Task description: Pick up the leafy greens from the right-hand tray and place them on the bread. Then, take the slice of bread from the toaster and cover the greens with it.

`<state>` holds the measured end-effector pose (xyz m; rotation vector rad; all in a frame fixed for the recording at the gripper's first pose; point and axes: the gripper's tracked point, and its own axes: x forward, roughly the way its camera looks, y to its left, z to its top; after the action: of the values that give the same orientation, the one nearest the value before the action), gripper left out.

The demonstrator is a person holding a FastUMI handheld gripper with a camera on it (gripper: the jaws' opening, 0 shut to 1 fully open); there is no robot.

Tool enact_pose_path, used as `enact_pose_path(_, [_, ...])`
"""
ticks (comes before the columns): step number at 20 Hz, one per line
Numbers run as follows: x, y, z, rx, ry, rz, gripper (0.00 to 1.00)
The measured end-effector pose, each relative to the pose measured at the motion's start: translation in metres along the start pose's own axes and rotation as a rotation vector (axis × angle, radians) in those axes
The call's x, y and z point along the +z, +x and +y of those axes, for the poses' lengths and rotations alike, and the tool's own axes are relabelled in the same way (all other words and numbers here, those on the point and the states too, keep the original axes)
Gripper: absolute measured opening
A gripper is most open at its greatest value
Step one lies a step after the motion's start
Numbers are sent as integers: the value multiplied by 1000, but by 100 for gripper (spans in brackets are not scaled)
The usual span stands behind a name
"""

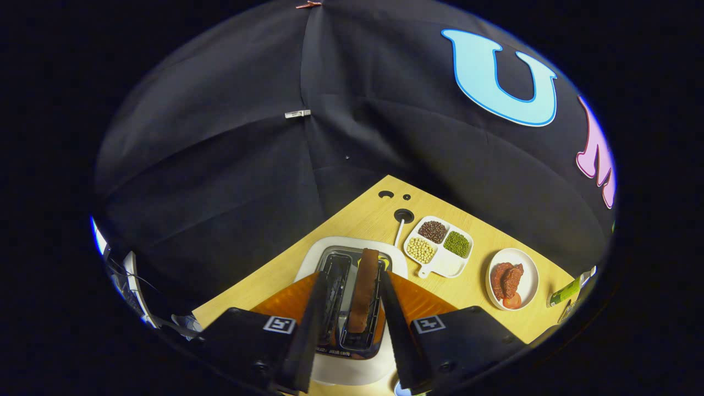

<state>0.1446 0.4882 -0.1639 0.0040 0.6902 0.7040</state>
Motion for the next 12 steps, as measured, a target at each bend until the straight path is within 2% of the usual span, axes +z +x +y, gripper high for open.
enact_pose_path(1, [-1, 2, -1, -7, 0, 10, 58])
enact_pose_path(4, [-5, 6, -10, -52, 16, 32, 20])
enact_pose_path(8, [-4, -1, -10, -32, 51, 33, 14])
enact_pose_path(12, [16, -27, -11, 7, 82, -35, 14])
